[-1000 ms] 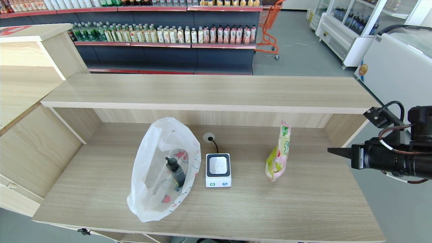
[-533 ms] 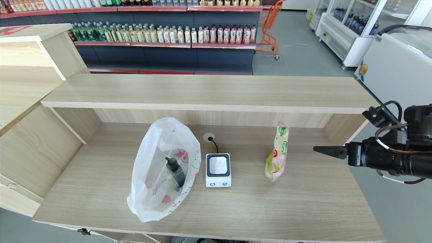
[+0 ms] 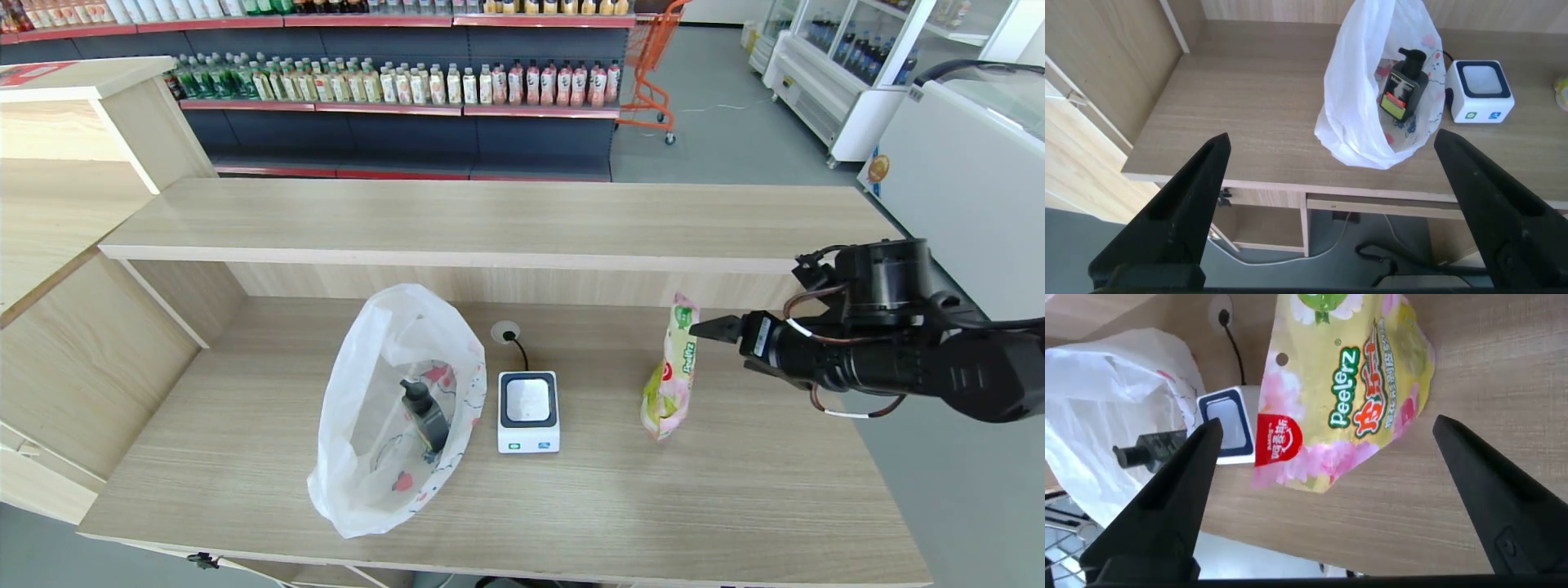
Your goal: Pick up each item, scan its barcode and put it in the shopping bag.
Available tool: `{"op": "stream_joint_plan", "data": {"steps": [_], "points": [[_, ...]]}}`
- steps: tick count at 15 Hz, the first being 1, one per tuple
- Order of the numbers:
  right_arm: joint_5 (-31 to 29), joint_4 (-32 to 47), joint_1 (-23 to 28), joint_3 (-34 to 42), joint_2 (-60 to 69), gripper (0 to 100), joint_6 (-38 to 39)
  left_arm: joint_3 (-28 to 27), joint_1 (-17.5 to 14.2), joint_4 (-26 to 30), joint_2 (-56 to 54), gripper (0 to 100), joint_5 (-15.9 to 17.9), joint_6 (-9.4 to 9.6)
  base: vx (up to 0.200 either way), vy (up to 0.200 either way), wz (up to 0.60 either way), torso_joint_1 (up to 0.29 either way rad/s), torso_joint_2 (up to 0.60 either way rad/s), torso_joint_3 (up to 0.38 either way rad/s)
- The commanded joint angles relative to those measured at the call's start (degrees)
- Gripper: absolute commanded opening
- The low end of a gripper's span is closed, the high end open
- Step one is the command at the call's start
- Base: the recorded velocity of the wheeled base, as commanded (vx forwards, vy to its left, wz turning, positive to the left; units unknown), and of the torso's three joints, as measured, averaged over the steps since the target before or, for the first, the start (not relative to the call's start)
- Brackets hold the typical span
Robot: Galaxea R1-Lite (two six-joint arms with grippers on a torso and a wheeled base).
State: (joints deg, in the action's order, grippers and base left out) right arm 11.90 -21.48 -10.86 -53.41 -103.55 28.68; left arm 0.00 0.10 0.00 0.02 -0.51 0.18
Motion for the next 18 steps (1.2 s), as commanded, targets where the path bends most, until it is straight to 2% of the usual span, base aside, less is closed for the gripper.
{"op": "stream_joint_plan", "data": {"steps": [1, 9, 11, 17, 18], "points": [[-3.02, 0.21, -2.76, -4.43, -6.93, 100, 0.14, 0.0, -0.01, 0.0, 0.06, 100, -0.02, -0.01, 0.0, 0.0, 0.0, 0.0, 0.0, 0.0], [-5.13, 0.3, -6.1, -11.98, -18.45, 100, -4.25, 0.0, -0.01, 0.0, 0.06, 100, -0.02, -0.01, 0.0, 0.0, 0.0, 0.0, 0.0, 0.0], [-9.26, 0.21, -6.1, -13.04, -22.58, 100, -6.71, 0.0, -0.01, 0.0, -0.02, 100, -0.02, -0.01, 0.0, 0.0, 0.0, 0.0, 0.0, 0.0], [-13.66, -0.32, -6.01, -16.29, -27.85, 100, -9.08, 0.0, -0.01, 0.0, -0.02, 100, -0.02, -0.01, 0.0, 0.0, 0.0, 0.0, 0.0, 0.0], [-13.66, -0.23, -5.84, -16.64, -28.11, 0, -9.26, 0.0, -0.01, 0.0, -0.02, 100, -0.02, -0.01, 0.0, 0.0, 0.0, 0.0, 0.0, 0.0]]}}
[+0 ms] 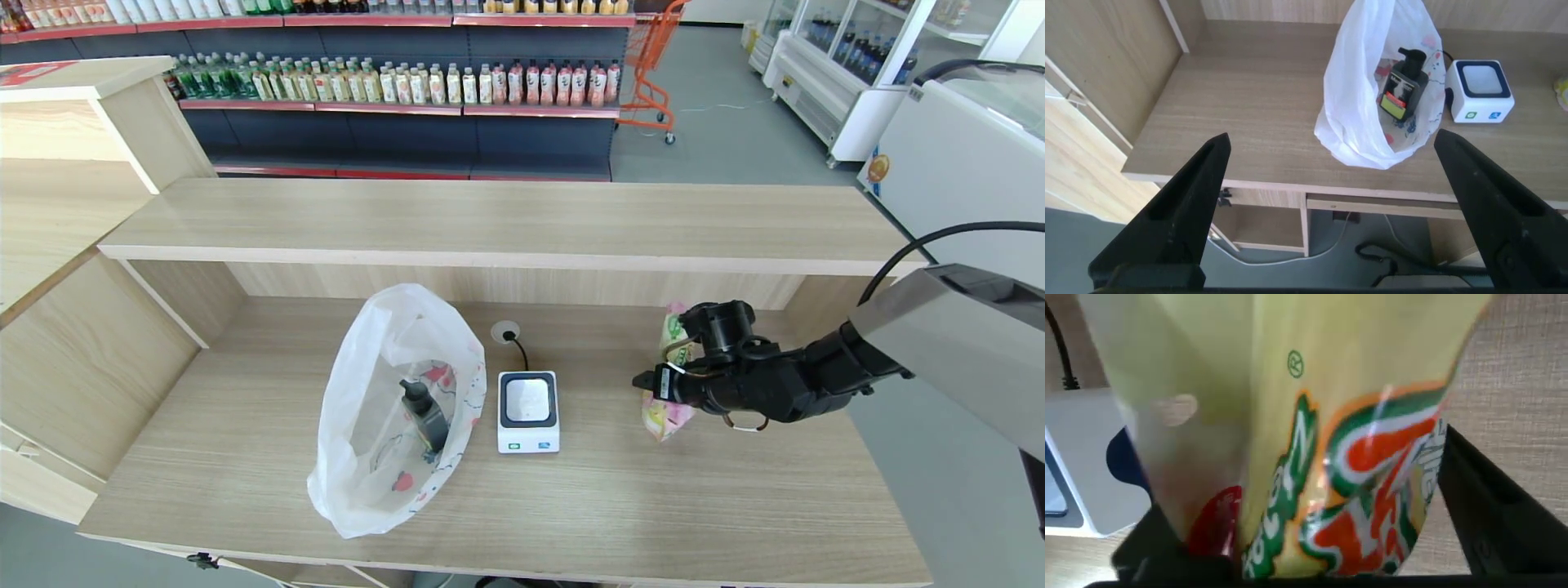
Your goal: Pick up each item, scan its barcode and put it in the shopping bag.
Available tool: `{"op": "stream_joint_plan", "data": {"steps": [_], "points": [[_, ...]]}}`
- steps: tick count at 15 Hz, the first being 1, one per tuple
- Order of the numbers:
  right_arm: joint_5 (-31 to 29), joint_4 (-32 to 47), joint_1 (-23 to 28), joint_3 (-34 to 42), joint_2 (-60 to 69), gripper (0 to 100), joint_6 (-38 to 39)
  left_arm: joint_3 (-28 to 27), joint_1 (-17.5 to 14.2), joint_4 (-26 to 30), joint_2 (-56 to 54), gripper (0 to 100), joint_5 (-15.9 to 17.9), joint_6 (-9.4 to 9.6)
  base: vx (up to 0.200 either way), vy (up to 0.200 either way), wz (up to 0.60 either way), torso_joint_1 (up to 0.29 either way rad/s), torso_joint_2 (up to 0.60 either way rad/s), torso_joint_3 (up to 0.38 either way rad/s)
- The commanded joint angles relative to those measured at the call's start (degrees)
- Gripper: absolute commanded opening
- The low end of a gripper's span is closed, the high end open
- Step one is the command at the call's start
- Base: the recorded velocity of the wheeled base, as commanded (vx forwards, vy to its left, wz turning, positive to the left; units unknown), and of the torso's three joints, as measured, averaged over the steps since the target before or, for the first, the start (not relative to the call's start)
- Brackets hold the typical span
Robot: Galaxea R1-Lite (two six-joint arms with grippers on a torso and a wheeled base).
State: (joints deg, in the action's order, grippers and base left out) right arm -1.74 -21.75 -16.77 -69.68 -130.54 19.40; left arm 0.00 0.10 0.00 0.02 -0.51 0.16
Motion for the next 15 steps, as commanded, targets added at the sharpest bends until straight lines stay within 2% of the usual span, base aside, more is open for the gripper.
{"op": "stream_joint_plan", "data": {"steps": [1, 6, 8, 9, 12, 15], "points": [[-0.01, 0.13, 0.16, -0.89, -1.39, 0, -0.41, 0.0, -0.01, 0.0, -0.02, 100, -0.02, 0.02, 0.0, 0.0, 0.0, 0.0, 0.0, 0.0], [-2.21, -0.05, 0.08, 0.07, -1.12, 0, -4.28, 0.0, -0.01, 0.0, -0.02, 100, -0.02, 0.02, 0.0, 0.0, 0.0, 0.0, 0.0, 0.0], [-1.25, 0.04, 0.08, 0.95, 3.53, 0, -5.16, 0.0, -0.01, 0.0, -0.02, 100, -0.02, 0.02, 0.0, 0.0, 0.0, 0.0, 0.0, 0.0], [2.27, 0.04, 0.34, 3.06, 7.49, 0, -5.16, 0.0, -0.01, 0.0, -0.02, 100, -0.02, 0.02, 0.0, 0.0, 0.0, 0.0, 0.0, 0.0], [20.82, 0.3, 6.84, 12.82, 19.79, 0, -9.29, 0.0, -0.01, 0.0, -0.02, 100, -0.02, 0.02, 0.0, 0.0, 0.0, 0.0, 0.0, 0.0], [45.42, 0.57, 16.33, 21.43, 31.57, 0, -11.4, 0.0, -0.01, 0.0, -0.02, 100, -0.02, 0.02, 0.0, 0.0, 0.0, 0.0, 0.0, 0.0]]}}
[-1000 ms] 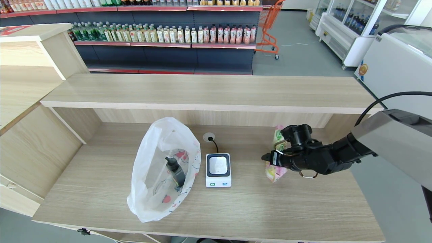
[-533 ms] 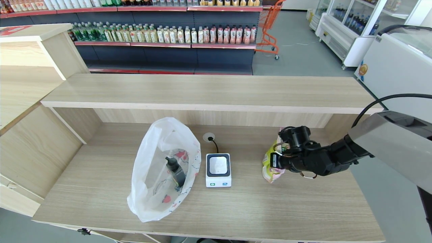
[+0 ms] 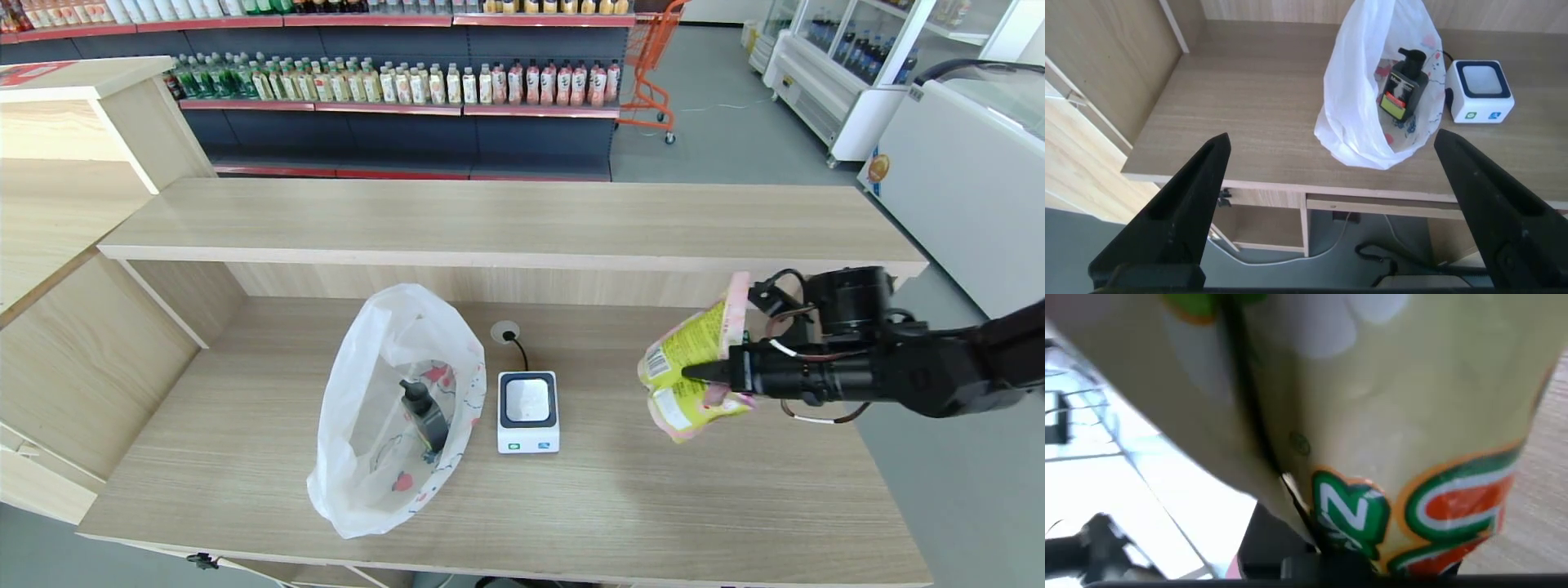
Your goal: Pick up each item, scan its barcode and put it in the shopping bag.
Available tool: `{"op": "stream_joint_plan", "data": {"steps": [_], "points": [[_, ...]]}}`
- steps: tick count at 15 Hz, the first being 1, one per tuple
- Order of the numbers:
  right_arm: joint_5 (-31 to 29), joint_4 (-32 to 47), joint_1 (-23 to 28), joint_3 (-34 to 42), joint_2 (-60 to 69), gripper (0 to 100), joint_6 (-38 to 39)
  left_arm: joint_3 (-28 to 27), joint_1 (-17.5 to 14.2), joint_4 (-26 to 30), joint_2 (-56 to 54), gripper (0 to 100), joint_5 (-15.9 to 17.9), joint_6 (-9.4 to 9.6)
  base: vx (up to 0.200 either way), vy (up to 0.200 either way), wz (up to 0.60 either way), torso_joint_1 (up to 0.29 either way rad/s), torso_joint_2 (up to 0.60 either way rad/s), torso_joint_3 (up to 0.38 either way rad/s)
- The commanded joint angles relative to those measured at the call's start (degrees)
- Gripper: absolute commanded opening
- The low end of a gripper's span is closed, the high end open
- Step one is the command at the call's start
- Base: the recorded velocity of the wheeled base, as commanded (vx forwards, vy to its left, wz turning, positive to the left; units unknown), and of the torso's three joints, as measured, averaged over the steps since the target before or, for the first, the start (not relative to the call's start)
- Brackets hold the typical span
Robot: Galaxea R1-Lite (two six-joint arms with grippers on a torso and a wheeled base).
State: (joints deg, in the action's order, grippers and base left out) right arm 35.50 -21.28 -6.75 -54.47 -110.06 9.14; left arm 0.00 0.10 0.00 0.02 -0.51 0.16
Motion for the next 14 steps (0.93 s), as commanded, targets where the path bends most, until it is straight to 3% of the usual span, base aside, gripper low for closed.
{"op": "stream_joint_plan", "data": {"steps": [1, 3, 6, 8, 10, 14], "points": [[10.91, 0.19, 7.11, 6.83, 12.5, 0, -1.14, 0.0, -0.01, 0.0, -0.02, 100, -0.02, 0.02, 0.0, 0.0, 0.0, 0.0, 0.0, 0.0], [21.63, 1.77, 8.34, 8.24, 17.42, 0, -0.27, 0.0, -0.01, 0.0, 0.06, 100, -0.02, 0.02, 0.0, 0.0, 0.0, 0.0, 0.0, 0.0], [26.82, 8.98, 5.61, 8.76, 22.34, 0, 0.09, 0.0, -0.01, 0.0, -0.02, 100, -0.02, 0.02, 0.0, 0.0, 0.0, 0.0, 0.0, 0.0], [28.66, 9.51, 2.71, 12.02, 25.68, 0, -0.79, 0.0, -0.01, 0.0, -0.02, 100, -0.02, 0.02, 0.0, 0.0, 0.0, 0.0, 0.0, 0.0], [28.75, 9.51, -0.01, 14.92, 28.49, 0, -11.16, 0.0, -0.01, 0.0, -0.02, 100, -0.02, 0.02, 0.0, 0.0, 0.0, 0.0, 0.0, 0.0], [31.12, 11.62, -0.37, 18.61, 28.23, 0, -43.68, 0.0, -0.01, 0.0, -0.02, 100, -0.02, 0.02, 0.0, 0.0, 0.0, 0.0, 0.0, 0.0]]}}
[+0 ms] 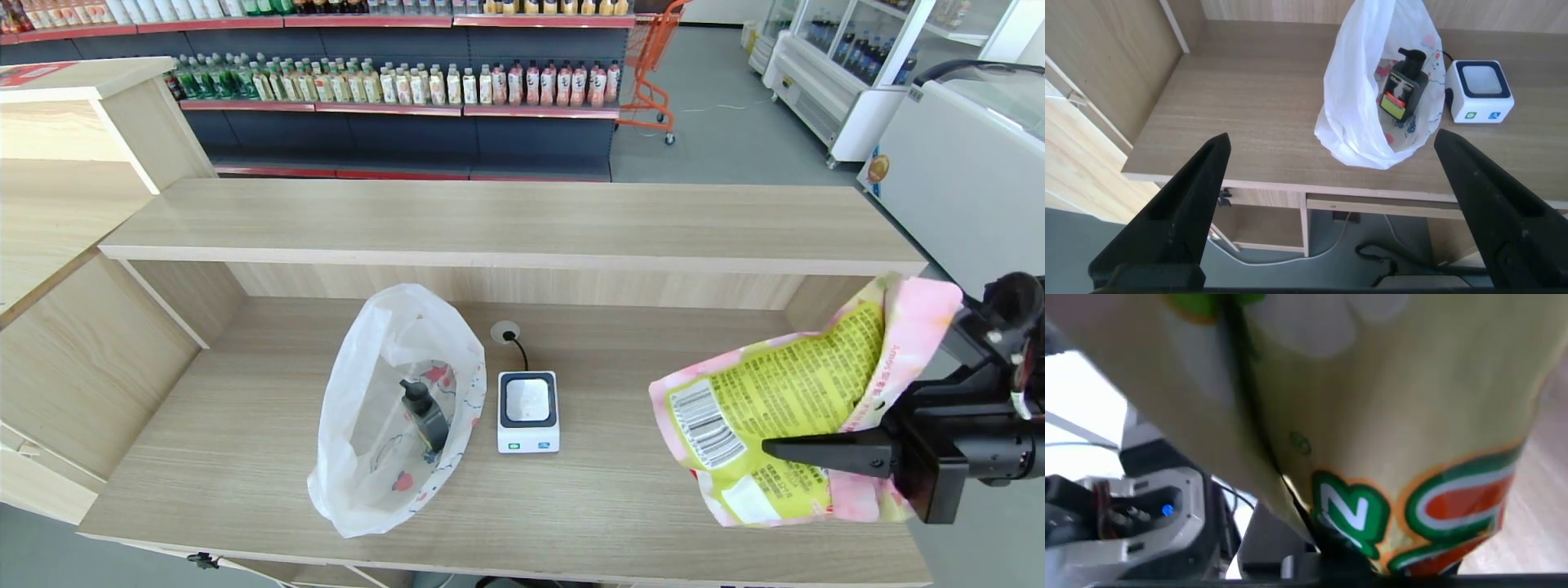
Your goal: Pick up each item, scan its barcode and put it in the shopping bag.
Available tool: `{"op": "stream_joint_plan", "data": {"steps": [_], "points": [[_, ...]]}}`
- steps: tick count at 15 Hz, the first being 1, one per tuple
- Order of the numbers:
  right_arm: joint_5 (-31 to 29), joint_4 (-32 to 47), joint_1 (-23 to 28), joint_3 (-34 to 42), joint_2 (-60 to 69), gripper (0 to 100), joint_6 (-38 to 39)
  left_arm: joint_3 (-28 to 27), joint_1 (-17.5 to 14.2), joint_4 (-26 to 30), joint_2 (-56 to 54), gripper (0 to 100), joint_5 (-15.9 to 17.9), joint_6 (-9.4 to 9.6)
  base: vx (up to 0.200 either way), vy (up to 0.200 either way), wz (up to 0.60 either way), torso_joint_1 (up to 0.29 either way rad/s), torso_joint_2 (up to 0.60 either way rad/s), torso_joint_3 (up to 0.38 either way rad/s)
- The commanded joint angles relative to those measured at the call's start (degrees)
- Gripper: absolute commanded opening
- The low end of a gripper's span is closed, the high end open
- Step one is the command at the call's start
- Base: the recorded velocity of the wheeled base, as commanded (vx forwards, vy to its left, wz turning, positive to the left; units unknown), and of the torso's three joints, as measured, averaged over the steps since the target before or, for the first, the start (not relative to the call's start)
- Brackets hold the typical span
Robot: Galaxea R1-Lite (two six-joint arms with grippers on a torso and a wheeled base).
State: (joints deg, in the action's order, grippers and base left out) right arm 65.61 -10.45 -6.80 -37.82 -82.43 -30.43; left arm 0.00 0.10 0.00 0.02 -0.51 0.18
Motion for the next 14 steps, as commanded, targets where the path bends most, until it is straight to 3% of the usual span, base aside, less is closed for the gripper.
{"op": "stream_joint_plan", "data": {"steps": [1, 3, 6, 9, 14], "points": [[2.94, 2.54, -0.23, 2.31, 1.05, 0, -10.35, 0.0, -0.01, 0.0, -0.02, 100, -0.02, -0.01, 0.0, 0.0, 0.0, 0.0, 0.0, 0.0], [4.53, 6.32, -0.4, 2.13, 2.1, 0, -17.47, 0.0, -0.01, 0.0, -0.02, 100, -0.02, -0.01, 0.0, 0.0, 0.0, 0.0, 0.0, 0.0], [4.44, 7.72, -0.58, 3.8, 3.16, 0, -18.62, 0.0, -0.01, 0.0, 0.06, 100, -0.02, -0.01, 0.0, 0.0, 0.0, 0.0, 0.0, 0.0], [4.09, 7.55, -4.45, 6.44, 5.97, 0, -18.97, 0.0, -0.01, 0.0, -0.02, 100, -0.02, -0.01, 0.0, 0.0, 0.0, 0.0, 0.0, 0.0], [2.59, 7.99, -8.05, 8.37, 4.83, 0, -31.18, 0.0, -0.01, 0.0, -0.02, 100, -0.02, -0.01, 0.0, 0.0, 0.0, 0.0, 0.0, 0.0]]}}
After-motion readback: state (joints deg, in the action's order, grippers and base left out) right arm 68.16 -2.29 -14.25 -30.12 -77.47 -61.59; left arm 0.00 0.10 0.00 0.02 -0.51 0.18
